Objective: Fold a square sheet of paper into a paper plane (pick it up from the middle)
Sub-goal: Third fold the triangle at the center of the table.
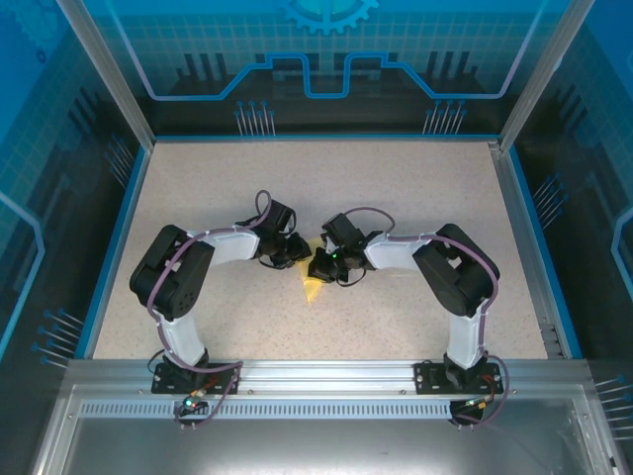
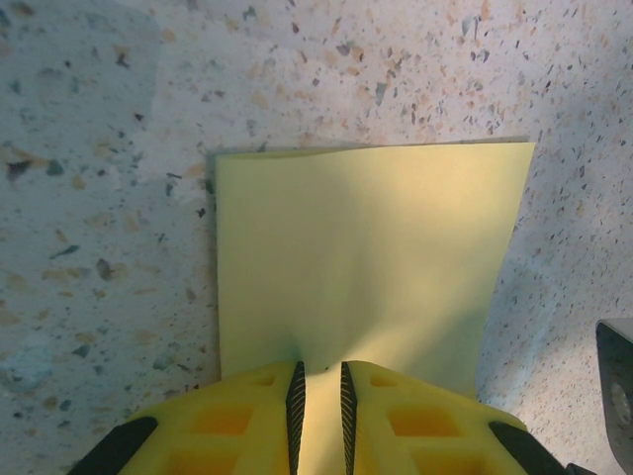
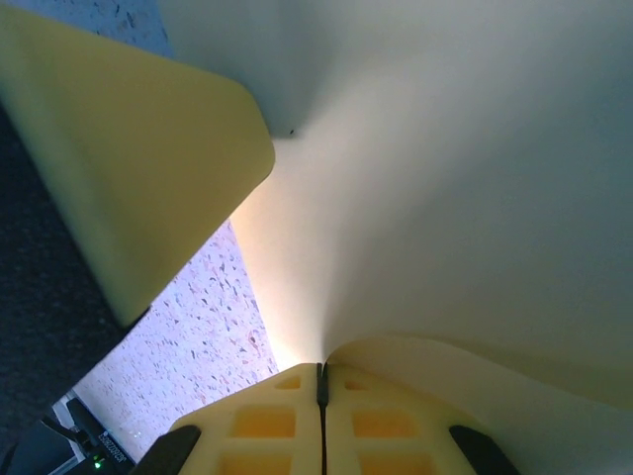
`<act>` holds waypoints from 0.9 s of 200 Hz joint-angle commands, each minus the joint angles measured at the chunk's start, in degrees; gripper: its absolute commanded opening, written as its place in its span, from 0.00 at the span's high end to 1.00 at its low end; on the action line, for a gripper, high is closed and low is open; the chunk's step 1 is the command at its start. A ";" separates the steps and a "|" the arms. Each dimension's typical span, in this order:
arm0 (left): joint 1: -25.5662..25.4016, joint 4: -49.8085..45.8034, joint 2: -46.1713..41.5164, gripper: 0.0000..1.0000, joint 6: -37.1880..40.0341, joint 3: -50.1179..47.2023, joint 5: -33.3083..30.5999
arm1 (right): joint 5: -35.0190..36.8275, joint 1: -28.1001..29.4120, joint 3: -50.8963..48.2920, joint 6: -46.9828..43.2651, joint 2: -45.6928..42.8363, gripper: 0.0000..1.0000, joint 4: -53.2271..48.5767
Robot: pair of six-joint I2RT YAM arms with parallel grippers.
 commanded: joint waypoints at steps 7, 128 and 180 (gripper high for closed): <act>0.27 -1.08 0.93 0.77 1.19 0.37 0.68 | 0.79 0.68 1.46 -0.45 1.23 0.94 0.06; 4.09 -2.85 -11.80 0.75 -1.49 -2.62 -1.10 | 0.85 0.78 1.52 -1.22 3.12 0.74 -1.99; 8.05 -4.25 -16.10 0.75 -1.78 -6.52 -1.30 | 1.16 0.78 0.75 -1.72 2.95 0.62 -2.03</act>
